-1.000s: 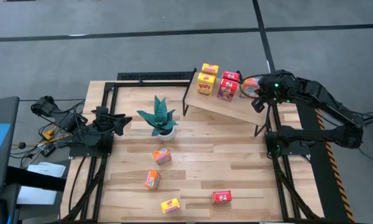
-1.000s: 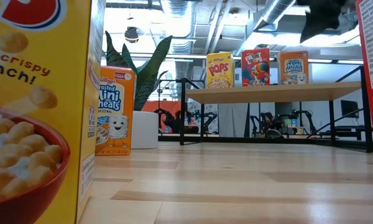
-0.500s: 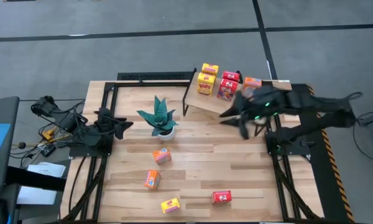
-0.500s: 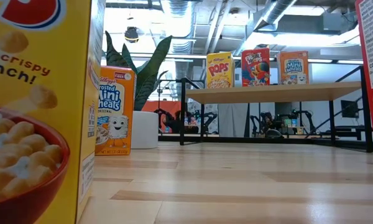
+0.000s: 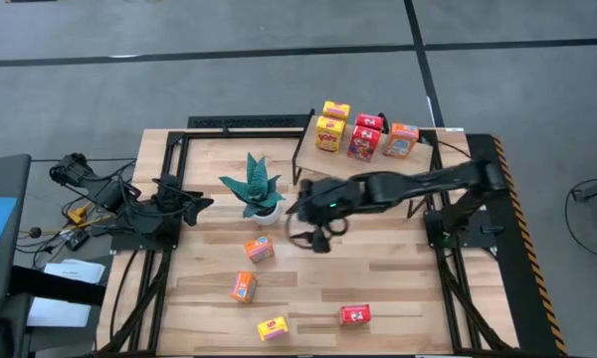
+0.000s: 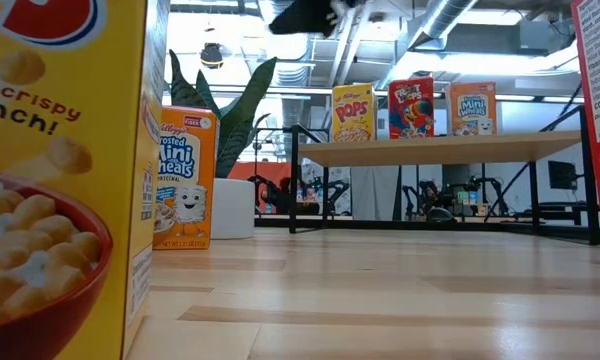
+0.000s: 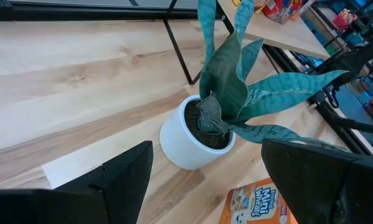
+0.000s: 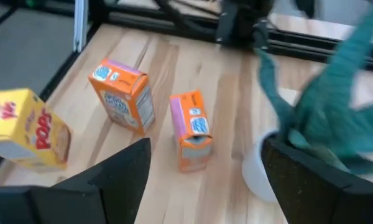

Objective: Stack cereal on shelf
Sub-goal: Put the top orange cereal box on the shelf aligned with the other orange cereal box

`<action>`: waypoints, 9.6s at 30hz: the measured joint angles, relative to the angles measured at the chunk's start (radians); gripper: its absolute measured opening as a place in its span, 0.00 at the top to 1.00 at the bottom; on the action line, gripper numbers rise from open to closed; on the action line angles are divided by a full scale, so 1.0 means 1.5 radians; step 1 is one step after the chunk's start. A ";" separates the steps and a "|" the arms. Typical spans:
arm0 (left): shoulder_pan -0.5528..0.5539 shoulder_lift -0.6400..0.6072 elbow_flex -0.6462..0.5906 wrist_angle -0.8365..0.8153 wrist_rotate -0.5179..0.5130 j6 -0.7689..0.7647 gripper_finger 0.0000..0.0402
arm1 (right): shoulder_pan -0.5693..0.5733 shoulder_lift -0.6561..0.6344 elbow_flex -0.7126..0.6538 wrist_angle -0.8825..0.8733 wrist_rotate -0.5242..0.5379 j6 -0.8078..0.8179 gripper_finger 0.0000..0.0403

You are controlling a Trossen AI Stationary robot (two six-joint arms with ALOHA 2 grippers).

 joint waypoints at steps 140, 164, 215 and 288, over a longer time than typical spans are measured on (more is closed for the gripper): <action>0.000 0.000 0.000 -0.046 0.031 0.007 0.27 | 0.000 0.171 0.378 -0.489 -0.132 -0.001 0.68; 0.000 -0.001 0.000 -0.042 -0.011 0.002 0.27 | -0.083 -0.490 -0.063 -0.635 0.279 0.225 0.71; 0.000 0.000 0.000 -0.043 -0.037 -0.022 0.27 | -0.587 -0.474 -0.193 -0.547 -0.036 -0.133 0.48; 0.000 0.000 0.000 -0.075 -0.060 -0.045 0.27 | -0.372 -0.440 -0.231 -0.407 0.141 0.068 0.92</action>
